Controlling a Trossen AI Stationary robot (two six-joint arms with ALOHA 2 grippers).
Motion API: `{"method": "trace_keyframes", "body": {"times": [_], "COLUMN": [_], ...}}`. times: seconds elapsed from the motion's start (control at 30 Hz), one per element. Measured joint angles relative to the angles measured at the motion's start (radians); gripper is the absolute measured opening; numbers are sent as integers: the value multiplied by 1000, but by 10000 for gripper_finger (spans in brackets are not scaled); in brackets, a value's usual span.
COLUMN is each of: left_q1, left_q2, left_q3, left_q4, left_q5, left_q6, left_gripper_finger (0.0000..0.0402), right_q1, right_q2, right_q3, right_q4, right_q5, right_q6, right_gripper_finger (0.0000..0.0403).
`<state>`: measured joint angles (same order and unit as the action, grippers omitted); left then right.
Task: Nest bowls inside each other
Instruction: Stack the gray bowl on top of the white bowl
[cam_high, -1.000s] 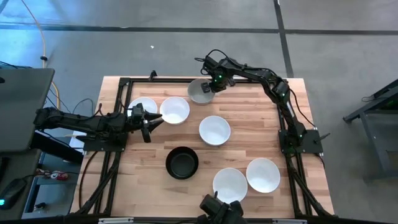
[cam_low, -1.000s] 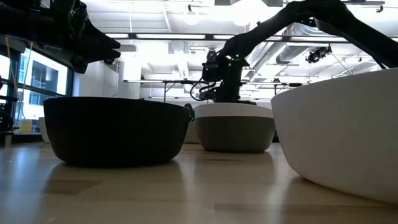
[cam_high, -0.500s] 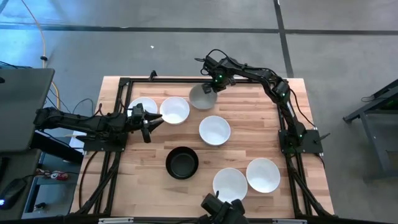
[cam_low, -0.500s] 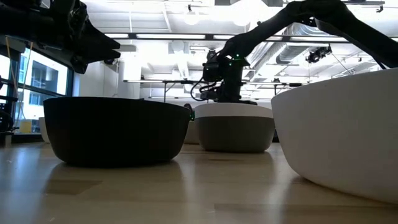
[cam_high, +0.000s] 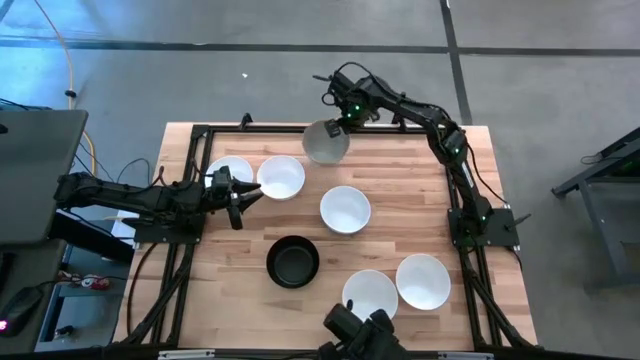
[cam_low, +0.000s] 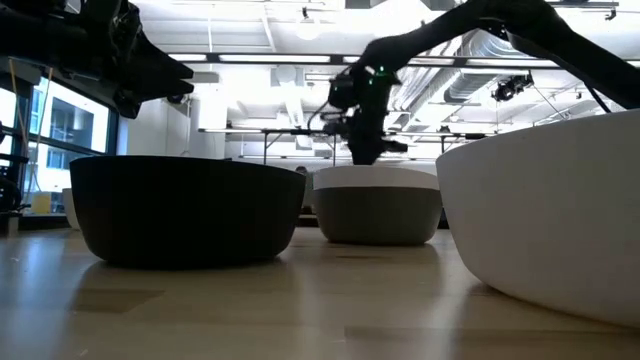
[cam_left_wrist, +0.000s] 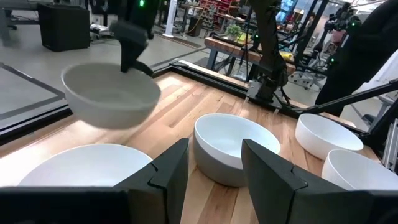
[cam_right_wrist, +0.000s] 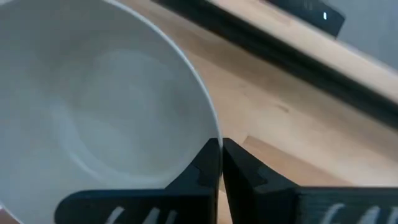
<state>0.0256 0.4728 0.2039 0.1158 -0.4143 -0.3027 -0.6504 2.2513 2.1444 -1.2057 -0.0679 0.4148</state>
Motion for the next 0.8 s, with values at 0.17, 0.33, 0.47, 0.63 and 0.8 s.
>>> {"method": "trace_keyframes", "body": {"times": [0.17, 0.33, 0.47, 0.63, 0.8], "left_q1": [0, 0, 0, 0, 0], "left_q2": [0, 0, 0, 0, 0], "left_q3": [0, 0, 0, 0, 0], "left_q4": [0, 0, 0, 0, 0], "left_q5": [-1, -1, -1, -1, 18], "left_q6": [0, 6, 10, 6, -11], "left_gripper_finger": [136, 136, 136, 136, 136], "right_q1": [1, 15, 44, 93, 144], "right_q2": [-1, -33, -80, -92, -92], "right_q3": [143, 188, 149, 147, 146], "right_q4": [-191, -356, -366, -365, -365], "right_q5": [1, 35, 30, -5, -19], "right_q6": [-105, -190, -215, -241, -266], "right_gripper_finger": [0, 0, 0, 0, 0]}}
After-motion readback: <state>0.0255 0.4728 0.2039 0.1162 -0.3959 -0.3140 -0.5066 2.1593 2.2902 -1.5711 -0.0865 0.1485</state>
